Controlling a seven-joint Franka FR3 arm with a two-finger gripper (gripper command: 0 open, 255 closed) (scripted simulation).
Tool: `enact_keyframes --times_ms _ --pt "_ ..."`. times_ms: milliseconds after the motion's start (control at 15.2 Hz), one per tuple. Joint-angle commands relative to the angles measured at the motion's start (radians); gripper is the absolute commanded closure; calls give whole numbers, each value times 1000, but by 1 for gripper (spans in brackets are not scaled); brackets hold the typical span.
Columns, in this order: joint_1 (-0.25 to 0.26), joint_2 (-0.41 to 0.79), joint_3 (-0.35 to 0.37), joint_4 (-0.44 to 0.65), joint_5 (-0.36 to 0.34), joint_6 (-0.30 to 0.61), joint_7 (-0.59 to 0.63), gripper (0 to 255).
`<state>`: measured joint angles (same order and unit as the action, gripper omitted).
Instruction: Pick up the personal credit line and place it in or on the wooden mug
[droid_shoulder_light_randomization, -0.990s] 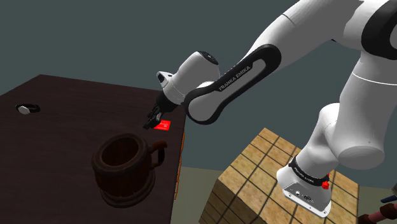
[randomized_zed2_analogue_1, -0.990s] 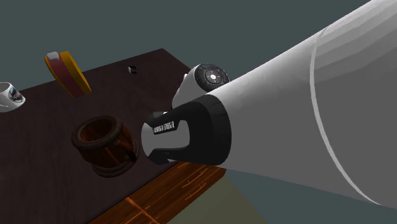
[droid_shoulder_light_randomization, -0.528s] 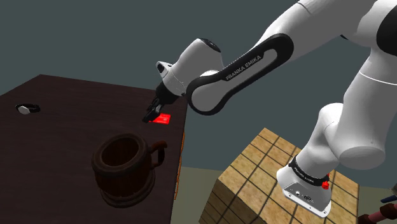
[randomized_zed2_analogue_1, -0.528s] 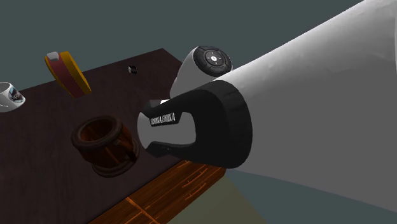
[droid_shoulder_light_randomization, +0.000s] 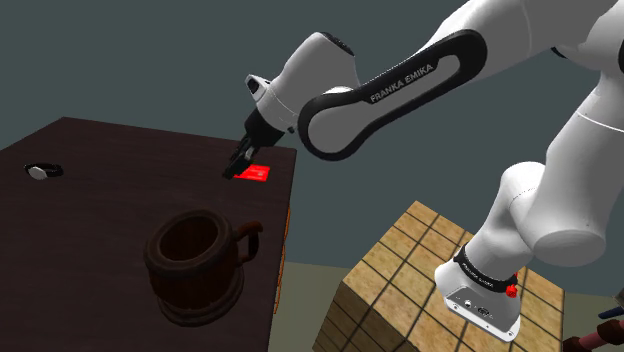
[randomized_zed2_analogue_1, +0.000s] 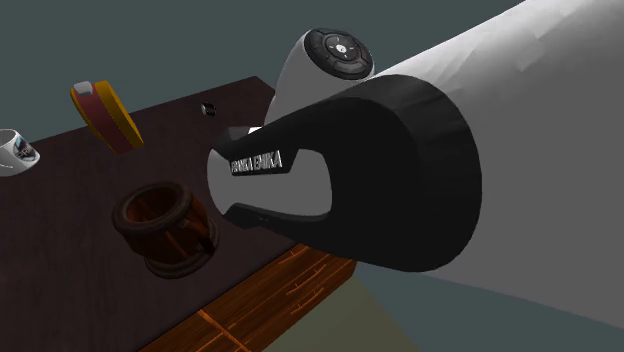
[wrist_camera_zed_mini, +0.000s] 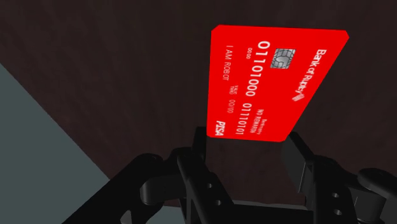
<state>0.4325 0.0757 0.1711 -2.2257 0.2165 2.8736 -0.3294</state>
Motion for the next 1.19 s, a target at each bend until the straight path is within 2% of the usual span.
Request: enact_keyframes --times_ms 0,1122 --pt "1 -15 -2 13 -10 -29 11 255" --pt "-6 -119 -11 131 -49 -250 59 255"
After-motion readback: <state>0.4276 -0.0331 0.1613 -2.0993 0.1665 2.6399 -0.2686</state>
